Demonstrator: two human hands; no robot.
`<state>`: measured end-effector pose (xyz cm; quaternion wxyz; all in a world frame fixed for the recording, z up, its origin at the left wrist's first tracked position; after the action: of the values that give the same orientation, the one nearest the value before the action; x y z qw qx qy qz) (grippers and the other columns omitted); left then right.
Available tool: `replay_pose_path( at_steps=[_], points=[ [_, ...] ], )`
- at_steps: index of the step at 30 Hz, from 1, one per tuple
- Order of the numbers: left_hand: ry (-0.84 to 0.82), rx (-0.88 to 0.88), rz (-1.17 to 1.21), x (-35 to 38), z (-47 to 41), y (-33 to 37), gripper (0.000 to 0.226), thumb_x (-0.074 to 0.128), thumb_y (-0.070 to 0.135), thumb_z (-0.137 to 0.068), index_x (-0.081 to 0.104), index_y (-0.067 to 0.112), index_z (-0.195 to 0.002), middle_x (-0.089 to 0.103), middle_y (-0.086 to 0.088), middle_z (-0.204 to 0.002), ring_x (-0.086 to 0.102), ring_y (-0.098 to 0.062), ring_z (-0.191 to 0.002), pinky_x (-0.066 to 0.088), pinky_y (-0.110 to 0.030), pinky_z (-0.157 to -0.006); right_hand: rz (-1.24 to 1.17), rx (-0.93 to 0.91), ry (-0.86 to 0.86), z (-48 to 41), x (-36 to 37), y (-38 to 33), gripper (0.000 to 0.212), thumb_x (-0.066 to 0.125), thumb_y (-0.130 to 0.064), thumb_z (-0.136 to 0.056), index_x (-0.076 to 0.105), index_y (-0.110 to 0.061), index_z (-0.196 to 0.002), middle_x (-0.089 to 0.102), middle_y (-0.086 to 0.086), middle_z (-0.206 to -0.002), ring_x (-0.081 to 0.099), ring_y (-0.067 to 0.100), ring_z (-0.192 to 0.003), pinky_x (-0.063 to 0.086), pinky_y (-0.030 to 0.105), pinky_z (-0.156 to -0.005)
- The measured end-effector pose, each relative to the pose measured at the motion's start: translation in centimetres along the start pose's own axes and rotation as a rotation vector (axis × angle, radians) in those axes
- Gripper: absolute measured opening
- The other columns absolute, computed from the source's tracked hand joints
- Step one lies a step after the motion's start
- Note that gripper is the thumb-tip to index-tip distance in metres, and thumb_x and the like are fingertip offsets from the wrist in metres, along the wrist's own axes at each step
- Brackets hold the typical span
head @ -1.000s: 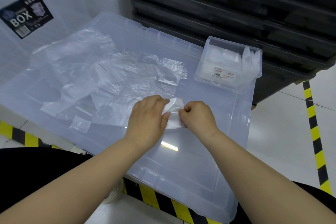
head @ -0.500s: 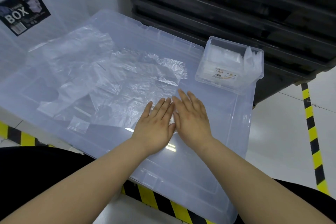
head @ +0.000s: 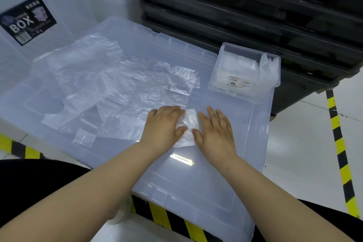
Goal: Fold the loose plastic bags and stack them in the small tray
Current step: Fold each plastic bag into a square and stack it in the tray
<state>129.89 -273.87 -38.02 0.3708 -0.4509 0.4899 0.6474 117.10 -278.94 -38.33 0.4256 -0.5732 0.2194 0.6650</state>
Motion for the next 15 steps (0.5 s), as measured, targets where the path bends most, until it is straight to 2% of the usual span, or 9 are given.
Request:
replay_pose_path(
  at_steps=[2, 4, 7, 10, 13, 15],
  points=[
    [-0.003, -0.028, 0.012, -0.8, -1.0, 0.2, 0.053, 0.051, 0.041, -0.090, 0.036, 0.026, -0.139, 0.037, 0.010, -0.143, 0.030, -0.012, -0.132, 0.012, -0.023, -0.096, -0.059, -0.005, 0.032, 0.2, -0.5, 0.4, 0.052, 0.035, -0.039, -0.097, 0.026, -0.018, -0.144, 0.008, 0.001, -0.155, 0.000, 0.018, -0.143, -0.002, 0.028, -0.113],
    [-0.055, -0.055, -0.001, -1.4, -2.2, 0.5, 0.058, 0.059, 0.040, -0.085, 0.037, 0.026, -0.138, 0.041, 0.006, -0.139, 0.034, -0.016, -0.128, 0.016, -0.027, -0.098, -0.111, -0.011, 0.079, 0.3, -0.7, 0.7, 0.046, 0.044, -0.036, -0.094, 0.037, -0.018, -0.136, 0.019, 0.000, -0.151, 0.008, 0.016, -0.140, 0.001, 0.025, -0.109],
    [-0.212, -0.079, -0.031, -2.5, -4.2, 1.3, 0.061, 0.067, 0.037, -0.079, 0.041, 0.026, -0.134, 0.049, 0.004, -0.129, 0.038, -0.018, -0.124, 0.021, -0.030, -0.098, -0.159, -0.005, 0.088, 0.4, -0.9, 1.0, 0.041, 0.047, -0.036, -0.092, 0.043, -0.020, -0.130, 0.025, -0.003, -0.145, 0.012, 0.015, -0.137, 0.002, 0.022, -0.104],
    [-0.350, -0.072, -0.134, -3.4, -5.6, 1.9, 0.055, 0.069, 0.037, -0.078, 0.045, 0.025, -0.126, 0.055, 0.005, -0.121, 0.044, -0.017, -0.119, 0.022, -0.032, -0.095, -0.190, -0.006, 0.092, 0.2, -1.0, 1.2, 0.040, 0.050, -0.036, -0.091, 0.045, -0.021, -0.128, 0.028, -0.003, -0.142, 0.015, 0.016, -0.135, 0.004, 0.021, -0.103],
    [-0.431, -0.082, -0.162, -3.9, -6.2, 2.2, 0.037, 0.069, 0.037, -0.078, 0.053, 0.023, -0.108, 0.054, 0.003, -0.103, 0.050, -0.019, -0.104, 0.021, -0.032, -0.084, -0.202, -0.010, 0.094, 0.2, -1.1, 1.4, 0.040, 0.051, -0.036, -0.091, 0.047, -0.021, -0.127, 0.029, -0.003, -0.142, 0.016, 0.016, -0.135, 0.004, 0.021, -0.102],
    [-0.461, -0.080, -0.157, -3.9, -6.3, 2.2, 0.027, 0.069, 0.036, -0.078, 0.052, 0.020, -0.092, 0.051, 0.003, -0.093, 0.047, -0.018, -0.091, 0.020, -0.031, -0.079, -0.211, -0.017, 0.095, 0.3, -1.1, 1.5, 0.039, 0.051, -0.036, -0.090, 0.047, -0.021, -0.127, 0.029, -0.003, -0.142, 0.016, 0.015, -0.135, 0.004, 0.021, -0.102]
  ],
)
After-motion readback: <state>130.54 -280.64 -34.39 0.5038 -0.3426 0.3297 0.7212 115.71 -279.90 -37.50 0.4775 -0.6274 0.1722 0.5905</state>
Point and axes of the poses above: each hand's wrist, its own z-axis away from the middle knuckle, its own x-axis out of the palm, y = z × x, the point moved 1 cm from there along -z, towards the middle knuckle
